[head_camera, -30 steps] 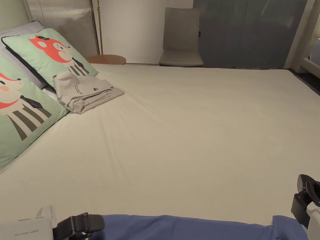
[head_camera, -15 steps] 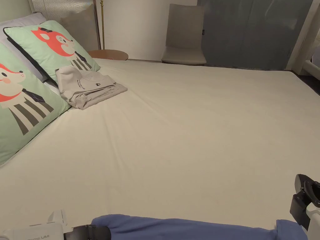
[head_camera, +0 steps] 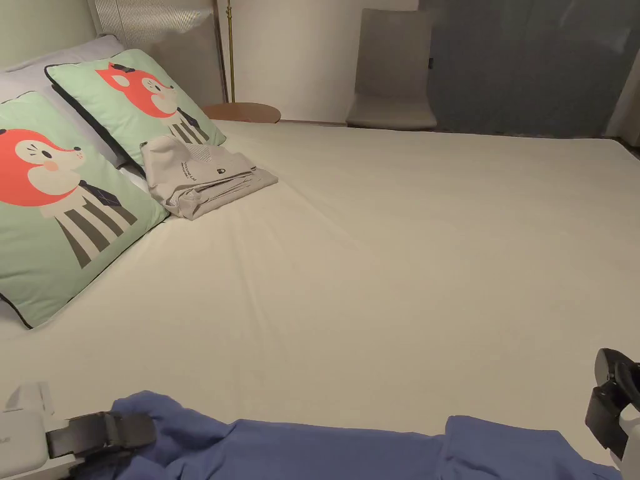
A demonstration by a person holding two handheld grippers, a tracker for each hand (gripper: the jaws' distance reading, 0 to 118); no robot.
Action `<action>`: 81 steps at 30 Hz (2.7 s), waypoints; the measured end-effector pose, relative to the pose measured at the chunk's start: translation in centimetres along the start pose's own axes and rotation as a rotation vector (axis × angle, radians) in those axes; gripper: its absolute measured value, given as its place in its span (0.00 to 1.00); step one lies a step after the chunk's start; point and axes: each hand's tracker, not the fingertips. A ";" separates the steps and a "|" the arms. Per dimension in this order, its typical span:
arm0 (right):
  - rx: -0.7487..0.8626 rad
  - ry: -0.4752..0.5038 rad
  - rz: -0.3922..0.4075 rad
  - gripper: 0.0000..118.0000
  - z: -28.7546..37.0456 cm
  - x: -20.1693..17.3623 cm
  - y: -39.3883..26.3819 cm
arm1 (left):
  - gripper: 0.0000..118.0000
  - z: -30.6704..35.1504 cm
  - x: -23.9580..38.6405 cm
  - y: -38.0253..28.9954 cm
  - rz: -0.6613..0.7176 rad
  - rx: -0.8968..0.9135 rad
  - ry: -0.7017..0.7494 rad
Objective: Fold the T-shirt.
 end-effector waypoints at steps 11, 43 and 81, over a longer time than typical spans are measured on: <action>0.044 -0.022 -0.053 0.01 2.5 3.7 0.3 | 0.05 -18.5 11.8 -6.2 -0.203 -0.226 0.162; 0.036 -0.066 -0.169 0.01 4.5 8.7 -1.5 | 0.00 -24.6 18.2 -20.6 -0.739 0.098 0.396; 0.018 0.005 -0.107 0.01 2.8 4.4 0.2 | 0.11 -14.6 -0.9 -4.8 0.208 -0.190 -0.194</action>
